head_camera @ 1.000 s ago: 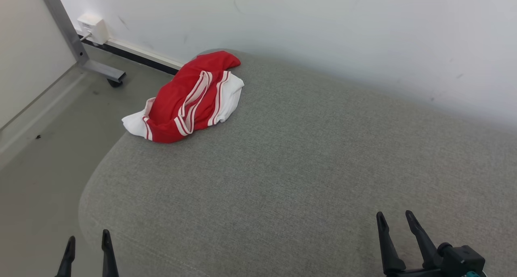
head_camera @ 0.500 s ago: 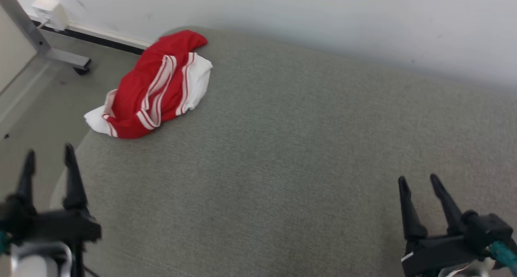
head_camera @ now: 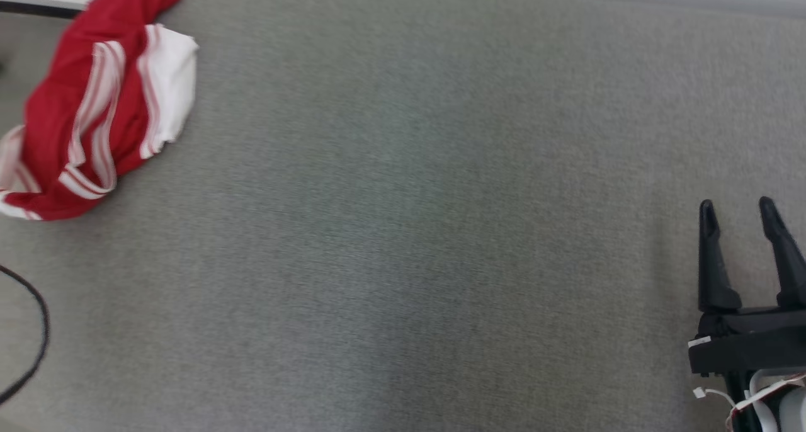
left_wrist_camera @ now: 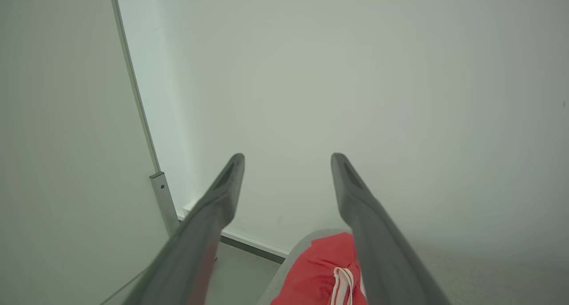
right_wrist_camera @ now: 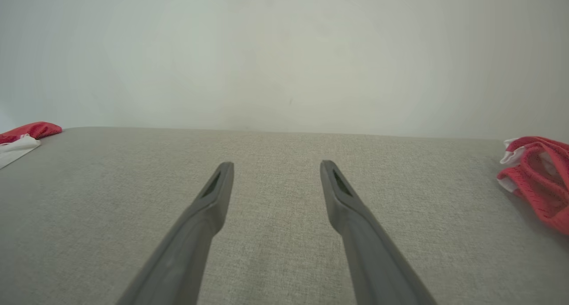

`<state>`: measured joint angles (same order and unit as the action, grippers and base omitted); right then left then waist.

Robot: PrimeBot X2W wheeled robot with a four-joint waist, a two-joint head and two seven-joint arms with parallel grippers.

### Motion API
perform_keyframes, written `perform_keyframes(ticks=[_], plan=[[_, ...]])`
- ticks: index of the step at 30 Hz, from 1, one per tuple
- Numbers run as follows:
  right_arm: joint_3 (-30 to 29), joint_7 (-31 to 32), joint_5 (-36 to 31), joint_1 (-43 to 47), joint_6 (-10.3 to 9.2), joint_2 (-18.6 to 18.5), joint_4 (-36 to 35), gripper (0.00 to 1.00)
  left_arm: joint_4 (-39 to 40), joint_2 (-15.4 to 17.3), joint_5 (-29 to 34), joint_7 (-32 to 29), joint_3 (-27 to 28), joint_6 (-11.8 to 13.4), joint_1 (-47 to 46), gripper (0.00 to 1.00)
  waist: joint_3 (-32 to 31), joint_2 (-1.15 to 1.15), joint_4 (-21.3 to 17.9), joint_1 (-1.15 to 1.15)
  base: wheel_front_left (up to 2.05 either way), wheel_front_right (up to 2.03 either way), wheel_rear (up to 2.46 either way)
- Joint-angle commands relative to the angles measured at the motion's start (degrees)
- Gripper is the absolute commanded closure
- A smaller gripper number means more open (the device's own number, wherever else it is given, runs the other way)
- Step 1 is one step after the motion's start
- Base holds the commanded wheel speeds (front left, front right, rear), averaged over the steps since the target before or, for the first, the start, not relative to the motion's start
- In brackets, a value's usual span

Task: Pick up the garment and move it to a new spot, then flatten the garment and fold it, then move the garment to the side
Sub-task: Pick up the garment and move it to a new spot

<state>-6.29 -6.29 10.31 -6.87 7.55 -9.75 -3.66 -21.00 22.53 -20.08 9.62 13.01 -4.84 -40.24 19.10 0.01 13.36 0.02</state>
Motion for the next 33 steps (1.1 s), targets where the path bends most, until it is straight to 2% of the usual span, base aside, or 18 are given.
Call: perform_keyframes(ticks=[1,11,20,25,32,33], plan=[[-0.83,0.14,-0.42,-0.36,-0.14,-0.07,-1.2,0.0,-1.74,1.44,-0.08,-0.79,0.12,-0.13,-2.4,0.0,7.8,-0.01,-7.39,-0.02,0.0,0.0,0.0],[-3.54,0.97,-0.74,-1.04,-0.14,0.03,-5.39,0.0,-14.58,5.5,-1.47,-5.67,-0.69,-0.9,-9.4,0.0,10.93,-0.01,-10.51,-0.02,0.0,0.0,0.0],[-4.29,1.96,-1.05,-0.53,-0.14,-0.02,-7.04,0.0,-27.9,8.3,-1.8,-15.59,-3.64,-1.65,-11.74,0.0,10.58,-0.01,-11.52,-0.02,0.0,0.0,0.0],[-4.43,2.67,-1.4,-0.69,-0.14,-0.41,-8.21,0.0,-32.72,9.36,-2.43,-21.26,-5.23,-2.11,-13.43,0.0,10.45,-0.01,-11.86,-0.02,0.0,0.0,0.0],[-4.47,3.32,-1.47,-0.82,-0.14,-0.42,-9.28,0.0,-38.97,9.0,-4.58,-28.57,-6.4,-2.51,-14.22,0.0,10.65,-0.01,-12.23,-0.02,0.0,0.0,0.0],[-4.39,3.37,-1.52,-0.88,-0.14,-0.3,-9.29,0.0,-39.51,8.93,-4.78,-29.38,-6.7,-2.58,-14.3,0.07,10.65,-0.01,-12.28,-0.02,0.0,0.0,0.0]])
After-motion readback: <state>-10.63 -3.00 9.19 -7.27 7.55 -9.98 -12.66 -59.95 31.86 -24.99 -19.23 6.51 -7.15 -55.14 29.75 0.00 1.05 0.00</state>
